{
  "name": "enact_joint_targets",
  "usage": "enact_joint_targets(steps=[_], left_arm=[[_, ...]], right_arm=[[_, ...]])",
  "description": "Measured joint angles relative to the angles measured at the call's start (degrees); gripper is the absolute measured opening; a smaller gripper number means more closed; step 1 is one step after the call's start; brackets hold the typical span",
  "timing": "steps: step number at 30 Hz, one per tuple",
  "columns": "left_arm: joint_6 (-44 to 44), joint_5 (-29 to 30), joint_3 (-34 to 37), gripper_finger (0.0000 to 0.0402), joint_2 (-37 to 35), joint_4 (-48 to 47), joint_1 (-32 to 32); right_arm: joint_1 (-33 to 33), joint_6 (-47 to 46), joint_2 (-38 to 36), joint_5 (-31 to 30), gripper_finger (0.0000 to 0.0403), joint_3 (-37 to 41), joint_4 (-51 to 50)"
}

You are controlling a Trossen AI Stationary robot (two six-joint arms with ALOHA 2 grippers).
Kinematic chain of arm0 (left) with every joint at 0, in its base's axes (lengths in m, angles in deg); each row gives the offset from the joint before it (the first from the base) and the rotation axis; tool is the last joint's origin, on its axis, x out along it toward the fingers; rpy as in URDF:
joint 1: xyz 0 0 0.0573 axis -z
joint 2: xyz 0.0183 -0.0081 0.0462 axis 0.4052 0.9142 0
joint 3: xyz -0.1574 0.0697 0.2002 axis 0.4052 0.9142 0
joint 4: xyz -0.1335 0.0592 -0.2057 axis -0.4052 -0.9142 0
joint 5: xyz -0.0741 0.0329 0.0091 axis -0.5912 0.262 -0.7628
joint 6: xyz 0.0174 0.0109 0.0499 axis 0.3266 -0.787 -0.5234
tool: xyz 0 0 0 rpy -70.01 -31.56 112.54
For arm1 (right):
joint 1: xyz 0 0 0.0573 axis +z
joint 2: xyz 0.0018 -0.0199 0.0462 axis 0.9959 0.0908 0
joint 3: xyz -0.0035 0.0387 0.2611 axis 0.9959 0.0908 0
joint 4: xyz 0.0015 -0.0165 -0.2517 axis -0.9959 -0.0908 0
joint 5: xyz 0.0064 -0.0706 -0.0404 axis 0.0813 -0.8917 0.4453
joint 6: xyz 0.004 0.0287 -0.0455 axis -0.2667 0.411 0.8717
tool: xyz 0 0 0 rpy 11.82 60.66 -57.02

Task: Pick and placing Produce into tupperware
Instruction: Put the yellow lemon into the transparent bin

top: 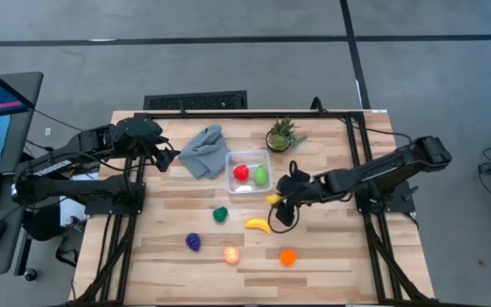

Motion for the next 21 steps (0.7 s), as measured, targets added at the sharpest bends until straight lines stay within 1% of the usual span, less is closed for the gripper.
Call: enact_joint_targets(steps=[5, 11, 14, 21], left_arm=[[0.0, 0.0, 0.01, 0.0317, 0.0, 0.0, 0.0], [0.02, 0.0, 0.0, 0.0317, -0.02, 0.08, 0.0], [0.04, 0.01, 0.0, 0.0317, -0.02, 0.4, 0.0], [0.66, 0.0, 0.0, 0.0317, 0.0, 1.09, 0.0]], right_arm=[[-0.69, 1.44, -6.33, -1.22, 0.0229, 0.0, -0.07], [-0.74, 3.11, -12.85, -4.9, 0.0229, 0.0, 1.25], [-0.79, 3.97, -14.99, -6.51, 0.0229, 0.0, 1.75], [-1.05, 4.88, -17.29, -6.75, 0.0229, 0.0, 3.87]])
